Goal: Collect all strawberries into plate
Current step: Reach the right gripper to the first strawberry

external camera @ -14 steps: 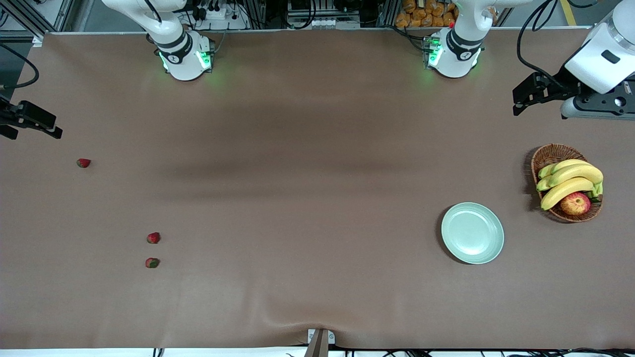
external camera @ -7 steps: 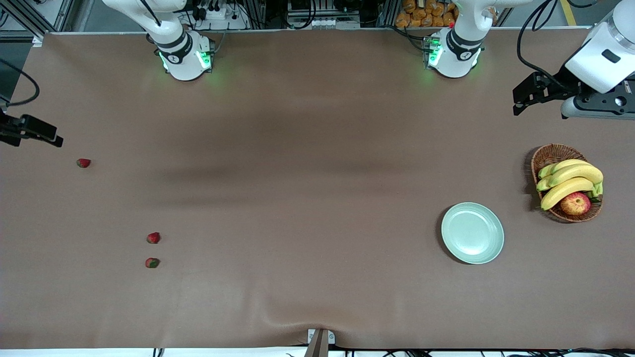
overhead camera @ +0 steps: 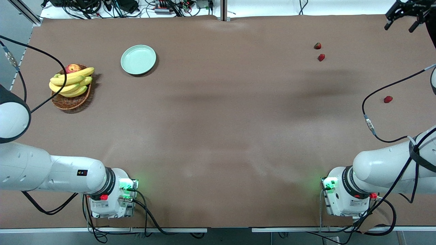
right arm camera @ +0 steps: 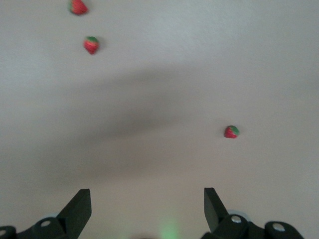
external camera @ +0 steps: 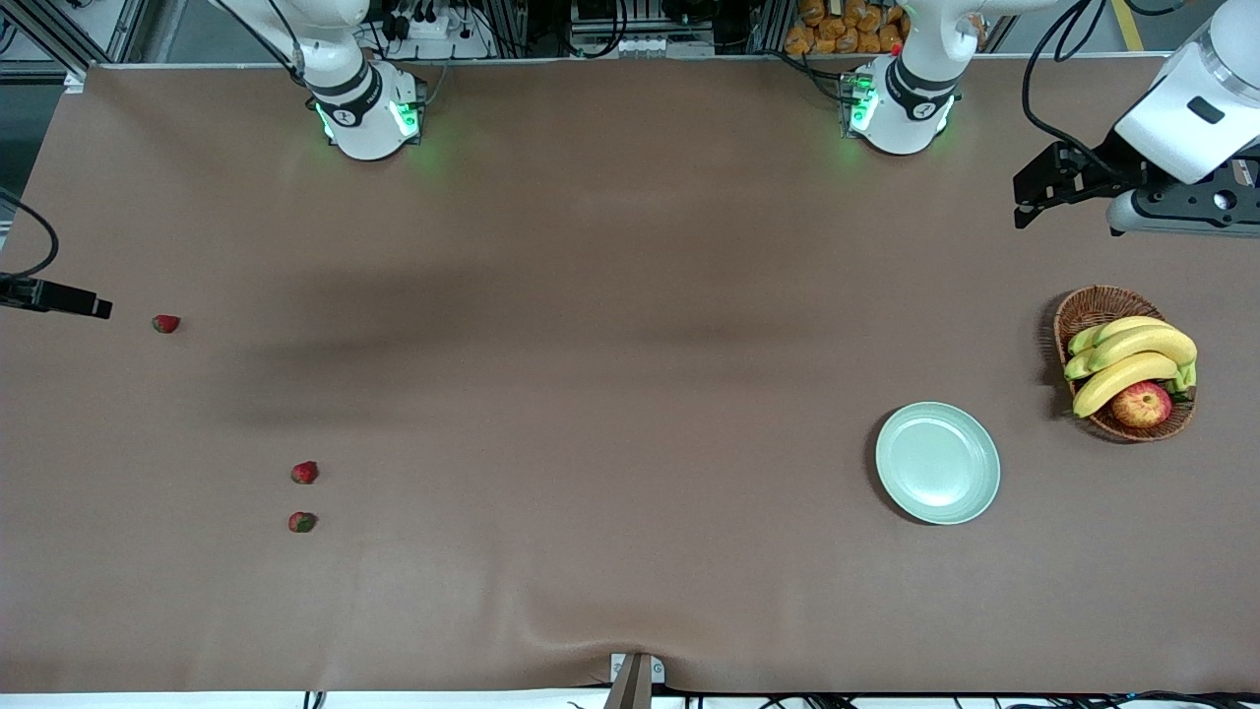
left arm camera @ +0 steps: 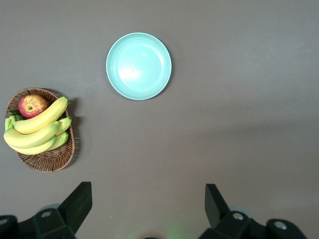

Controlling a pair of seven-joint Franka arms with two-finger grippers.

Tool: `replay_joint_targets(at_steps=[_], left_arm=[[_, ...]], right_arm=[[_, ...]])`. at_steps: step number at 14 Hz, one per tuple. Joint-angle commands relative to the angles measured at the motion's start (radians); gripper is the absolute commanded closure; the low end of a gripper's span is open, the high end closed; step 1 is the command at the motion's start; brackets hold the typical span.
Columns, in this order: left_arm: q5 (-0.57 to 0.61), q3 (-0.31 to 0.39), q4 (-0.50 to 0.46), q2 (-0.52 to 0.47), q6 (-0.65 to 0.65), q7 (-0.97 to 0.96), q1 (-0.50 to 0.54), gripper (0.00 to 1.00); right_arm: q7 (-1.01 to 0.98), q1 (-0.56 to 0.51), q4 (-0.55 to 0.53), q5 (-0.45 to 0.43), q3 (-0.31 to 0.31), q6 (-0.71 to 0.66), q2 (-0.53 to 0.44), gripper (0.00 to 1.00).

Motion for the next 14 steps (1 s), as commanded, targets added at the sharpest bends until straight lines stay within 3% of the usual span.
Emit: replay_joint_targets(at_steps=[1,6,11,14], left_arm=[[-0.007,0.008,0.011,0.018,-0.008,-0.009,0.007,0.0],[-0.013,0.01,0.01,0.027,-0.006,-0.009,0.026,0.0],[-0.013,0.01,0.01,0.033,-0.006,-0.009,0.026,0.0],[-0.011,0.01,0.01,0.034,-0.008,-0.009,0.027,0.0]], right_arm=[[-0.049,-0.039,-0.029,-0.084,0.013,0.028,0.009,0.0],[-0.286,-0.172,-0.178,-0.103,0.013,0.279,0.022,0.0],[-0.339,-0.24,-0.196,-0.103,0.013,0.324,0.11,0.0],[-0.34,-0.255,-0.305,-0.101,0.013,0.442,0.117,0.0]])
